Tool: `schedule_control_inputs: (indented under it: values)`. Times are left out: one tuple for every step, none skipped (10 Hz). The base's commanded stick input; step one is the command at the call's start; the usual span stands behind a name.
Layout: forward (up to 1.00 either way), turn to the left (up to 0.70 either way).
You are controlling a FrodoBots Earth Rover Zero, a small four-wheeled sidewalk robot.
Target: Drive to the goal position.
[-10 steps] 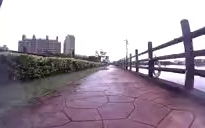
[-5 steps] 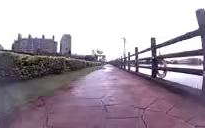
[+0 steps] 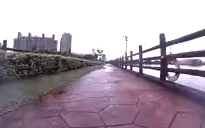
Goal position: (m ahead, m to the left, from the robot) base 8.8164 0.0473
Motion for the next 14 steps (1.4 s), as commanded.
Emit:
schedule_control_inputs:
  values:
    - [1.0,-0.01]
    - [1.0,-0.01]
    - [1.0,-0.01]
    - [1.0,-0.01]
    - [1.0,-0.01]
    - [1.0,-0.01]
    - [1.0,-0.01]
    - [1.0,-0.01]
    - [1.0,-0.01]
    - [1.0,-0.01]
    - [1.0,-0.01]
    - [1.0,-0.01]
    - [1.0,-0.01]
    - [1.0,-0.01]
